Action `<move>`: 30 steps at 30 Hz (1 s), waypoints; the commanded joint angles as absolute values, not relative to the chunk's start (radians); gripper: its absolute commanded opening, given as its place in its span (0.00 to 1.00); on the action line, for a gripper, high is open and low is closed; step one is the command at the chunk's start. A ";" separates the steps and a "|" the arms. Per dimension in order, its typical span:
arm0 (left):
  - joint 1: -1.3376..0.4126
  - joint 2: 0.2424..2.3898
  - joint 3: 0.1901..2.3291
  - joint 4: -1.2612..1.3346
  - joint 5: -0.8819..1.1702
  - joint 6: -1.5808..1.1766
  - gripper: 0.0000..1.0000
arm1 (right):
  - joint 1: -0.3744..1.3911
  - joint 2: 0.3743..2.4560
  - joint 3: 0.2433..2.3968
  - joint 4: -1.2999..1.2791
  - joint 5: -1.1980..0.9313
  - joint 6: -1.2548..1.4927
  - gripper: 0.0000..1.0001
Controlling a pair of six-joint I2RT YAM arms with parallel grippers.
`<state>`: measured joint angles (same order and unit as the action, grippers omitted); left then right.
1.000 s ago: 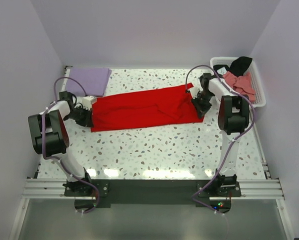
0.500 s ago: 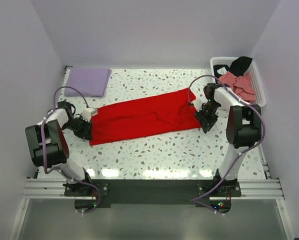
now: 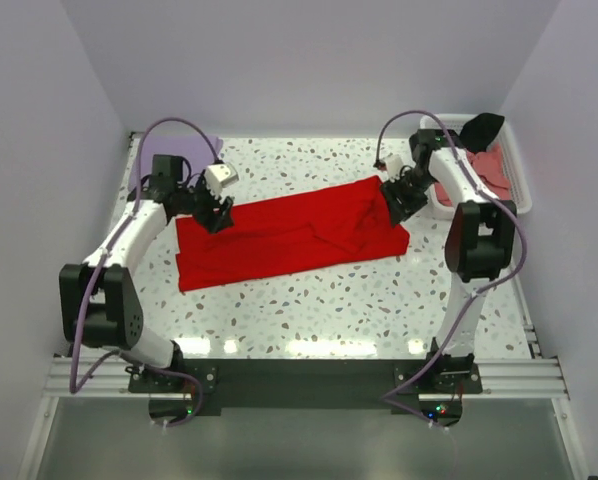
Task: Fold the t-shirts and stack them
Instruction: Fold the tshirt
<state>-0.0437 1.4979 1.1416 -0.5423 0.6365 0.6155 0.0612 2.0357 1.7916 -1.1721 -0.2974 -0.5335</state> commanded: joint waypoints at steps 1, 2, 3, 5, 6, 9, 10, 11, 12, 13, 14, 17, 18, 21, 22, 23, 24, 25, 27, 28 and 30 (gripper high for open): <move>-0.034 1.618 1.141 -0.537 0.557 0.522 0.71 | 0.060 2.129 1.784 -1.201 -0.304 -0.508 0.49; -0.034 1.629 1.117 -0.541 0.525 0.532 0.71 | 0.058 2.135 1.773 -1.195 -0.304 -0.508 0.49; -0.034 1.647 1.100 -0.549 0.512 0.544 0.71 | 0.060 2.137 1.746 -1.187 -0.302 -0.508 0.48; -0.034 1.655 1.045 -0.545 0.474 0.561 0.71 | 0.061 2.140 1.708 -1.166 -0.302 -0.496 0.47; -0.034 1.660 1.026 -0.538 0.465 0.569 0.71 | 0.061 2.140 1.698 -1.157 -0.302 -0.491 0.47; -0.034 1.661 0.965 -0.509 0.437 0.580 0.71 | 0.063 2.141 1.649 -1.128 -0.295 -0.474 0.47; -0.034 1.663 0.953 -0.497 0.433 0.586 0.71 | 0.064 2.140 1.635 -1.117 -0.276 -0.472 0.45; -0.034 1.664 0.936 -0.492 0.417 0.584 0.70 | 0.066 2.138 1.605 -1.106 -0.265 -0.472 0.41; -0.032 1.672 0.928 -0.485 0.410 0.583 0.70 | 0.066 2.138 1.591 -1.086 -0.250 -0.472 0.38; -0.032 1.674 0.911 -0.483 0.397 0.594 0.69 | 0.064 2.141 1.576 -1.078 -0.223 -0.476 0.35; -0.032 1.677 0.902 -0.480 0.385 0.597 0.69 | 0.066 2.149 1.565 -1.074 -0.207 -0.479 0.30; -0.029 1.684 0.867 -0.488 0.347 0.633 0.65 | 0.064 2.149 1.526 -1.078 -0.167 -0.485 0.08; -0.023 1.684 0.858 -0.497 0.339 0.644 0.63 | 0.067 2.138 1.508 -1.092 -0.161 -0.486 0.05; -0.008 1.668 0.818 -0.524 0.322 0.705 0.60 | 0.072 2.089 1.465 -1.147 -0.141 -0.508 0.00; -0.002 1.663 0.810 -0.537 0.319 0.721 0.59 | 0.075 2.073 1.453 -1.164 -0.135 -0.515 0.00; 0.000 1.657 0.793 -0.548 0.322 0.733 0.59 | 0.080 2.053 1.419 -1.178 -0.129 -0.523 0.00; 0.029 1.642 0.784 -0.558 0.316 0.741 0.57 | 0.081 2.018 1.402 -1.204 -0.115 -0.532 0.00; 0.034 1.632 0.770 -0.567 0.319 0.764 0.57 | 0.090 1.999 1.385 -1.219 -0.112 -0.552 0.00; 0.040 1.599 0.775 -0.598 0.343 0.782 0.59 | 0.094 1.959 1.362 -1.270 -0.142 -0.571 0.10; 0.038 1.579 0.791 -0.612 0.409 0.802 0.61 | 0.092 1.945 1.365 -1.284 -0.165 -0.571 0.18; 0.029 1.507 0.825 -0.644 0.501 0.813 0.64 | 0.092 1.916 1.408 -1.314 -0.216 -0.565 0.36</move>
<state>0.0166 1.5639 0.8261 -0.4999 0.4454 0.7582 0.0982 2.0094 1.3685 -1.2274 -0.1978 -0.5346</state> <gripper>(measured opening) 0.629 0.314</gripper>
